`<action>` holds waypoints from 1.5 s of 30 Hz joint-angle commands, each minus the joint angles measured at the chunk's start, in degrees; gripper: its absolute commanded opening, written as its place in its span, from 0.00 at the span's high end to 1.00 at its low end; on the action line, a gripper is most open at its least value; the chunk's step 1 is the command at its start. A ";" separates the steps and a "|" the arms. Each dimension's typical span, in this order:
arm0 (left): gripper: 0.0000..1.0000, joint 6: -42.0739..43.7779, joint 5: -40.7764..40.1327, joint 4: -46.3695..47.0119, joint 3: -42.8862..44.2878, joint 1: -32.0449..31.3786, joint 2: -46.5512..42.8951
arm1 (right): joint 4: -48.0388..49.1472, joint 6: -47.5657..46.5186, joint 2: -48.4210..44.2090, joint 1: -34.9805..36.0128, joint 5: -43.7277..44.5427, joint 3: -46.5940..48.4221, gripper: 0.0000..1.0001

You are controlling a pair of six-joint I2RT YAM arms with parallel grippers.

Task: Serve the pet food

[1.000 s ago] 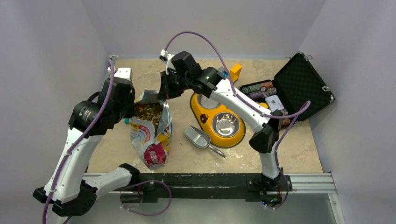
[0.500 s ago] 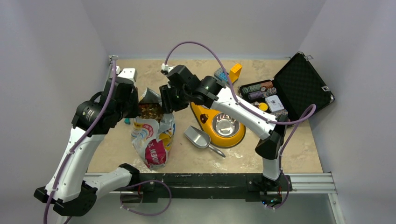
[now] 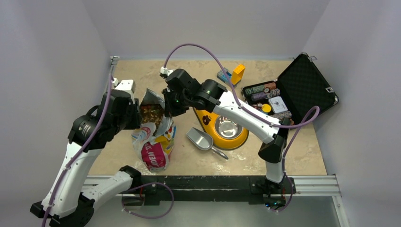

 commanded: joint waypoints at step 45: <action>0.89 3.72 -9.26 -1.11 7.39 0.13 5.03 | 20.44 1.15 -14.58 -7.03 -11.93 -19.03 1.00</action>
